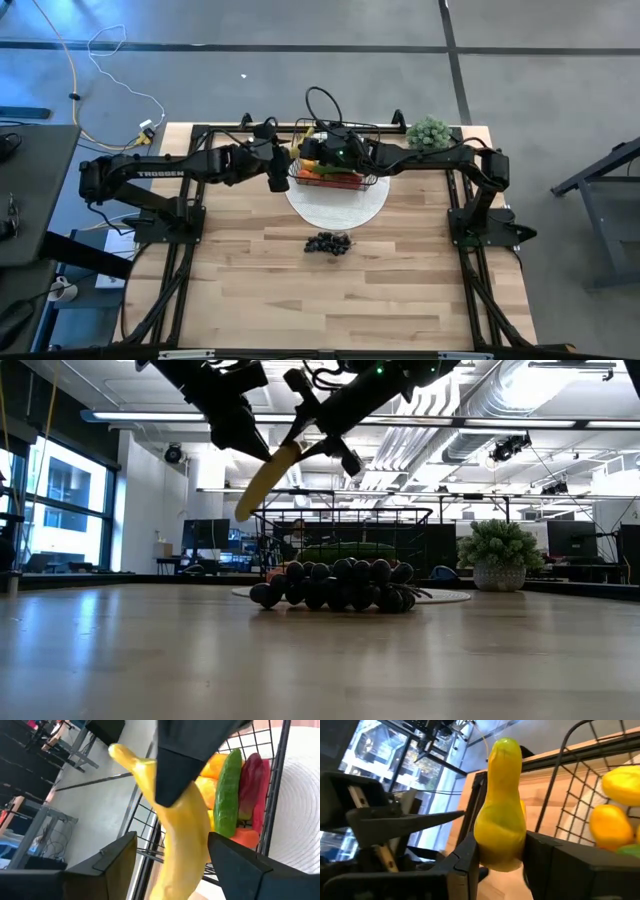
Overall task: Build produce basket
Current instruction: Put the banana into the mesh basket
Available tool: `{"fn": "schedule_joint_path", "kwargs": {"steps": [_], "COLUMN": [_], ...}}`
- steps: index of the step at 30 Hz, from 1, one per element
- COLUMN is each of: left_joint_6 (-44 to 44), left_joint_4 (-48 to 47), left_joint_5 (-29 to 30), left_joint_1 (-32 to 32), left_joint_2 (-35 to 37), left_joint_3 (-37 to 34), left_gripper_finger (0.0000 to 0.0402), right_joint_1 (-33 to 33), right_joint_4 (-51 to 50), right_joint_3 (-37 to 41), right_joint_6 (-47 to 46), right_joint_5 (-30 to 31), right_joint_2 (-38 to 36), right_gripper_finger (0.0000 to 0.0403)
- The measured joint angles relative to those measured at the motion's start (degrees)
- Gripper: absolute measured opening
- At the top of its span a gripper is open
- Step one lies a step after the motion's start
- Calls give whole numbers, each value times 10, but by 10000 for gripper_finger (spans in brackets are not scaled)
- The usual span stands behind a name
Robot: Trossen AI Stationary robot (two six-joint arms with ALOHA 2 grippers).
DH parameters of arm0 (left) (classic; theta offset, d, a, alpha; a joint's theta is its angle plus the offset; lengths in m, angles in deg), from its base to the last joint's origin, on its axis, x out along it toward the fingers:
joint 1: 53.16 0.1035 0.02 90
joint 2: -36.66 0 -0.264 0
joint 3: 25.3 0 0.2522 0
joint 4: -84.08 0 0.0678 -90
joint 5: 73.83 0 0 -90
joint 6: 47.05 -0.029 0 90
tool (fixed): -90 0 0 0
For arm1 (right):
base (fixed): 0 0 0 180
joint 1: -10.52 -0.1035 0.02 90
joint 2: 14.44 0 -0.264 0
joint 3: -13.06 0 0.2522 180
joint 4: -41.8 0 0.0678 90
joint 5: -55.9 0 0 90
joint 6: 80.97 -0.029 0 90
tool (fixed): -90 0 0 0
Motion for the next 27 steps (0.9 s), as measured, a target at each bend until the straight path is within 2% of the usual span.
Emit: {"fn": "schedule_joint_path", "kwargs": {"steps": [8,19,27], "left_joint_6": [31,66,83], "left_joint_4": [-98,-135,-137], "left_joint_5": [-44,-57,-53], "left_joint_1": [0,0,5], "left_joint_2": [1,1,1], "left_joint_3": [45,101,119], "left_gripper_finger": [231,231,231], "right_joint_1": [3,35,72], "right_joint_4": [-24,-69,-107], "right_joint_3": [0,0,0], "right_joint_6": [40,119,170], "right_joint_5": [8,-1,-64], "right_joint_2": [0,-35,-72], "right_gripper_finger": [90,92,93]}}
